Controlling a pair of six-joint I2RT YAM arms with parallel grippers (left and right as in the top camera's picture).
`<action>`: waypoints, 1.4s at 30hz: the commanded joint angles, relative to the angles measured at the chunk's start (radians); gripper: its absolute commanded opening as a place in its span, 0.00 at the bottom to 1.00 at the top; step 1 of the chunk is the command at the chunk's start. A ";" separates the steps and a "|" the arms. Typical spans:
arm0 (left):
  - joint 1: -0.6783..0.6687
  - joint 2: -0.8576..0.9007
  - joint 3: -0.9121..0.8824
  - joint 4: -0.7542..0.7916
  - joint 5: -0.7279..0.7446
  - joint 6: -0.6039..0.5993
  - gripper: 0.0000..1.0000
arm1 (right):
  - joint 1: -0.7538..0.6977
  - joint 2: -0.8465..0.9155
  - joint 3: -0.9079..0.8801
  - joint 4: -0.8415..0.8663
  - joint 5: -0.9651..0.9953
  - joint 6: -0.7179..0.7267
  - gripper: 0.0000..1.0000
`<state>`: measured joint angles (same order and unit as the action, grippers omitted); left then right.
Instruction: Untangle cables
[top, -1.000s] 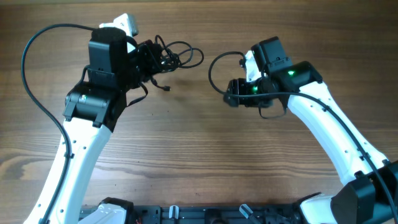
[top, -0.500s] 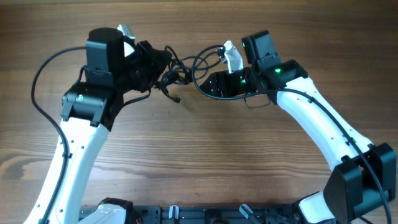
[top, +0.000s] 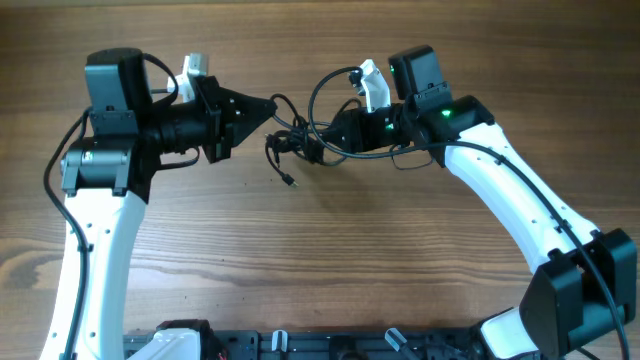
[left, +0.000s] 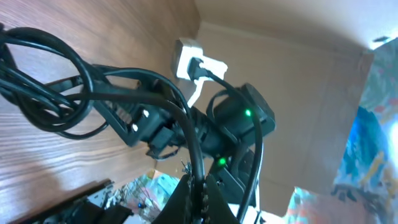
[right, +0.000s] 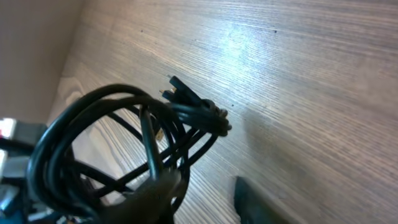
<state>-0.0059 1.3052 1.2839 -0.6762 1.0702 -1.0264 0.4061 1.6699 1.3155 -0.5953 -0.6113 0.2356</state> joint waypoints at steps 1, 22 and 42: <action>0.012 -0.016 0.026 0.018 0.074 0.027 0.04 | 0.001 0.014 0.001 -0.016 -0.023 0.003 0.24; 0.185 0.042 0.025 -0.183 -0.993 0.054 0.04 | -0.002 -0.023 0.001 -0.288 0.212 0.014 0.04; 0.194 0.311 0.025 -0.217 -0.798 0.487 0.04 | -0.209 -0.035 0.001 -0.239 -0.030 -0.065 0.04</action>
<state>0.2092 1.6123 1.2915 -0.9535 -0.0742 -0.8223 0.1562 1.6650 1.3155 -0.8410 -0.5442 0.2310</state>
